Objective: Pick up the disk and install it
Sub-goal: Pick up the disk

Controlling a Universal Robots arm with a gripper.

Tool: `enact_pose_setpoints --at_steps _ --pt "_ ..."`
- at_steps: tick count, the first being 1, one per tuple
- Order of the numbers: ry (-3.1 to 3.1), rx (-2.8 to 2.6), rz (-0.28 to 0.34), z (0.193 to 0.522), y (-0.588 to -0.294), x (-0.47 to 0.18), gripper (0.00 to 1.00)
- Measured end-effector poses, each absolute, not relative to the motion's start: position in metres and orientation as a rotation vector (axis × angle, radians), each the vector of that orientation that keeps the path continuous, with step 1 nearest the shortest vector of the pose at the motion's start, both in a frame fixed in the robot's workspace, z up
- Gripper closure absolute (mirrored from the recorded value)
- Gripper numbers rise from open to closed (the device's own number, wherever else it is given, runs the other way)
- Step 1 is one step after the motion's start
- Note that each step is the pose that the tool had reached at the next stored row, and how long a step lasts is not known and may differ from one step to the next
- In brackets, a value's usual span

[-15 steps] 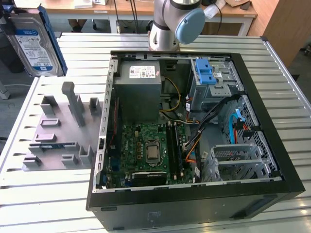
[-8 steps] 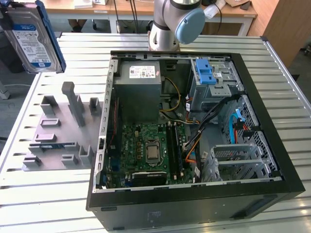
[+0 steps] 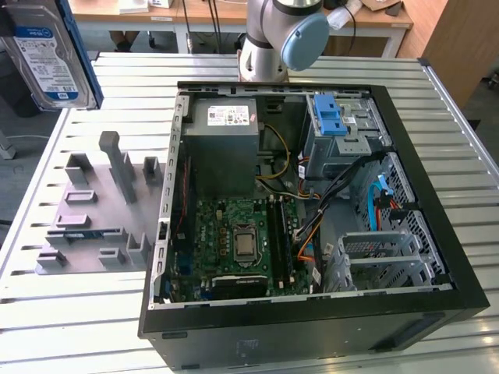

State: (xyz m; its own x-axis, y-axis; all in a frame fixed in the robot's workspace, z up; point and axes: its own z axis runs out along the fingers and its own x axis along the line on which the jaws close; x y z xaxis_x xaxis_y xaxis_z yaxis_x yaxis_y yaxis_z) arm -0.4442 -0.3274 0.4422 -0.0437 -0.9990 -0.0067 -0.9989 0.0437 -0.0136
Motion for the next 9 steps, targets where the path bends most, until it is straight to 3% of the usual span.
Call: enact_pose_setpoints --at_steps 9 --pt "2.259 -2.162 -0.008 0.4507 -0.3274 -0.4442 0.64"
